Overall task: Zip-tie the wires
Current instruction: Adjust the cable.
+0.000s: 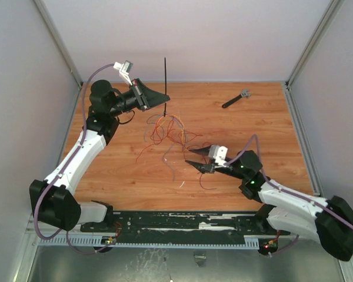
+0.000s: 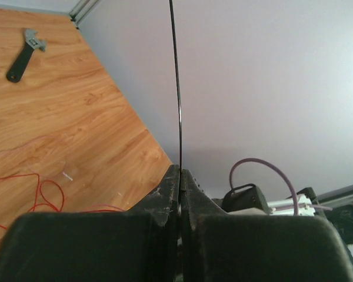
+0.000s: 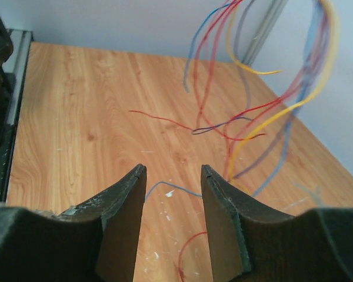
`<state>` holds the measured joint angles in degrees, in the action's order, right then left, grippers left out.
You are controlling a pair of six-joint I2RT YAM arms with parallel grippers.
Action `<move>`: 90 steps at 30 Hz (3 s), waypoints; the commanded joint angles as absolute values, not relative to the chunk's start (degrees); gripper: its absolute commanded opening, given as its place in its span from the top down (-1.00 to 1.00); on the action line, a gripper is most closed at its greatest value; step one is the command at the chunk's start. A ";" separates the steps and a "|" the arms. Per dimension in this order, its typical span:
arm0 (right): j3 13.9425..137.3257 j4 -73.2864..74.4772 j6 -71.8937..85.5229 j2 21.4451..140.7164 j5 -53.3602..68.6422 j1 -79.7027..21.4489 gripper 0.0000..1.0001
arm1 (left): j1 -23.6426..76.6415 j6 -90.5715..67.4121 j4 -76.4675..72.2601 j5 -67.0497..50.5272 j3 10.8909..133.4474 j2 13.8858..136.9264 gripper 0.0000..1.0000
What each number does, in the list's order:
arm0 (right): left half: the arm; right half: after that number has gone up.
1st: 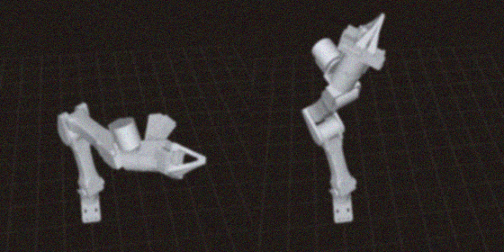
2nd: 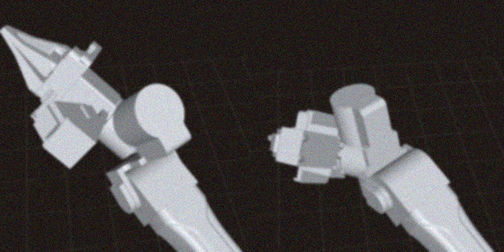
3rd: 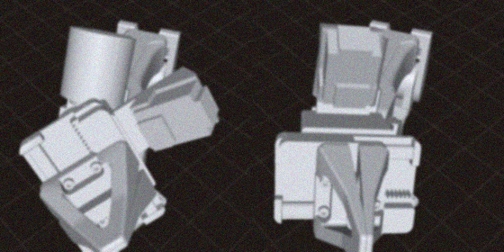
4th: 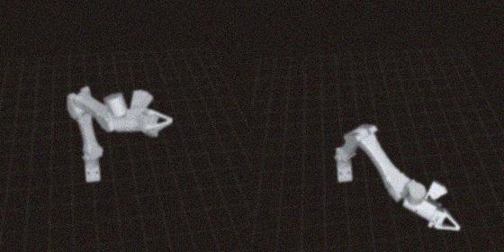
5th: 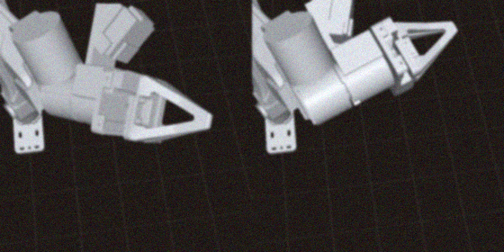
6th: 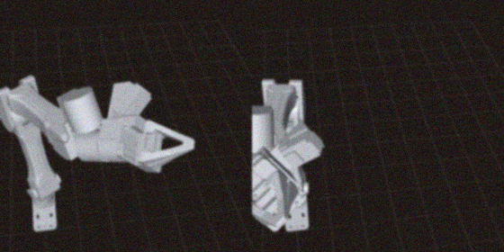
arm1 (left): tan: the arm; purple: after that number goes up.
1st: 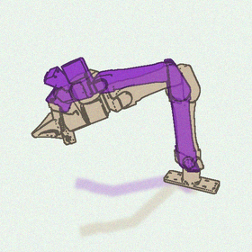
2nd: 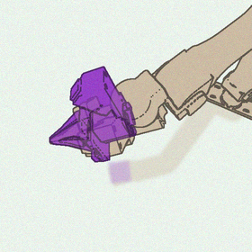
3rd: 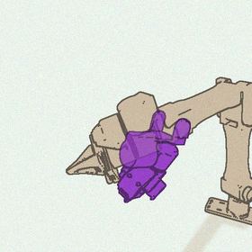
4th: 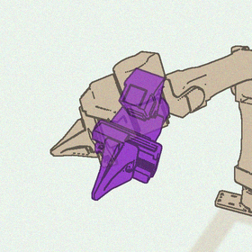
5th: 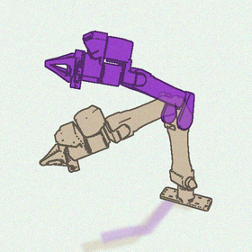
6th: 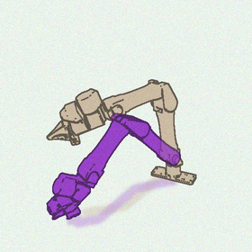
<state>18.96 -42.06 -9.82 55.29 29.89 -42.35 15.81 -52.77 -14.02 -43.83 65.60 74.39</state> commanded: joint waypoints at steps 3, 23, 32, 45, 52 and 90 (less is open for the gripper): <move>23.87 -50.83 -12.90 68.65 29.48 -47.22 0.17 | 15.39 -52.97 -15.28 -45.06 66.75 72.88 1.00; 35.38 -70.97 -7.55 93.84 23.73 -43.94 0.16 | 15.40 -53.44 -15.47 -45.22 65.92 71.72 1.00; 37.29 -73.62 -6.52 96.49 23.25 -42.86 0.17 | 15.38 -53.61 -15.46 -45.19 65.68 71.63 1.00; 39.02 -75.33 -4.76 99.73 23.94 -42.82 0.22 | 15.38 -53.88 -15.64 -45.20 65.24 71.41 1.00; 39.74 -75.49 -3.96 99.78 24.99 -42.83 0.41 | 15.37 -53.81 -15.73 -45.17 64.78 71.70 1.00; 37.81 -33.29 -1.22 77.65 29.00 -43.38 1.00 | 13.74 -54.06 -20.06 -44.62 63.21 74.80 1.00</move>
<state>37.36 -37.15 -1.23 79.88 26.55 -42.78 14.52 -53.84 -16.84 -44.23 62.96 73.97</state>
